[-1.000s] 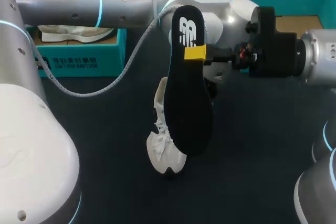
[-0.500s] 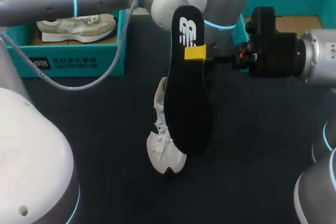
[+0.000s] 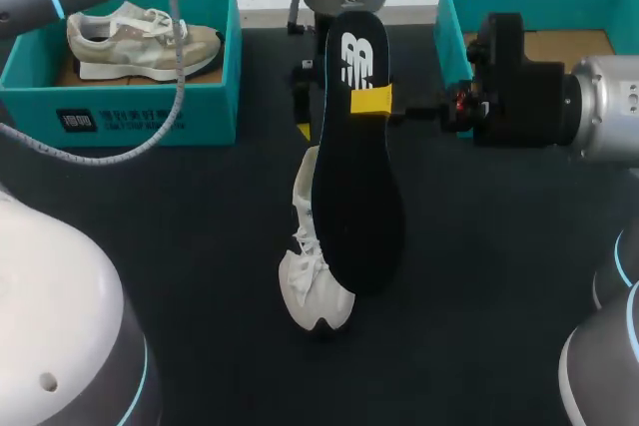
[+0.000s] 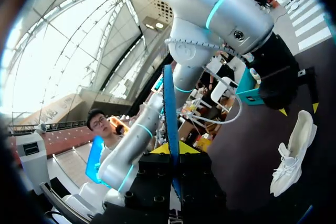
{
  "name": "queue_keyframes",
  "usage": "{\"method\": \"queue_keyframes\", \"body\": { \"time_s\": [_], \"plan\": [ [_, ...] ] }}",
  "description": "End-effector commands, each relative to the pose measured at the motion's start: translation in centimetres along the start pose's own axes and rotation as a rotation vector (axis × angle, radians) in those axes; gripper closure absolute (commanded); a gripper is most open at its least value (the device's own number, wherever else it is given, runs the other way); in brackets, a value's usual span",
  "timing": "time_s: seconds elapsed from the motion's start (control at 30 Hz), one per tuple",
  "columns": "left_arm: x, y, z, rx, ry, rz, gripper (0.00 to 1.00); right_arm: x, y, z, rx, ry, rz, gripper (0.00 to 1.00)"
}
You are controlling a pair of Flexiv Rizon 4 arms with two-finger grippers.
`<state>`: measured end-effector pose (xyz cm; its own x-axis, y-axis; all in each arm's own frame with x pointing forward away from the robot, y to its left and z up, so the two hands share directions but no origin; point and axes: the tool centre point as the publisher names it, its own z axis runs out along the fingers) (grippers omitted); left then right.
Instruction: Take the shoe out of the shoebox, open the shoe tongue, remove and reinsert the insole, then place the shoe into the shoebox
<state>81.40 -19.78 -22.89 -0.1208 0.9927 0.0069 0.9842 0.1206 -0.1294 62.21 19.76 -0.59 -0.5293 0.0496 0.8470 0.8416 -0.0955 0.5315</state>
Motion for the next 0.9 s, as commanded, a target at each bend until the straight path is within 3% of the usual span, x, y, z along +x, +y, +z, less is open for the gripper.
{"method": "queue_keyframes", "body": {
  "time_s": [0.03,0.33,0.6,0.63,0.9],
  "plan": [
    [3.4,-0.8,-2.0,-0.029,-0.321,0.015,0.00,-0.2,0.2,-0.8,-0.057,-0.015,0.042,1.00],
    [6.0,-1.0,-5.2,-0.056,-0.461,0.046,0.00,-2.2,4.2,-3.6,-0.153,-0.056,0.147,1.00],
    [8.5,-1.8,-7.0,-0.041,-0.582,0.065,0.00,-6.5,7.1,-4.3,-0.207,-0.130,0.330,1.00],
    [8.9,-1.9,-7.1,-0.037,-0.598,0.076,0.00,-7.1,7.3,-4.3,-0.221,-0.147,0.351,1.00],
    [9.3,-2.2,-7.3,-0.028,-0.600,0.092,0.00,-7.1,7.3,-4.3,-0.221,-0.147,0.351,1.00]
  ]
}}
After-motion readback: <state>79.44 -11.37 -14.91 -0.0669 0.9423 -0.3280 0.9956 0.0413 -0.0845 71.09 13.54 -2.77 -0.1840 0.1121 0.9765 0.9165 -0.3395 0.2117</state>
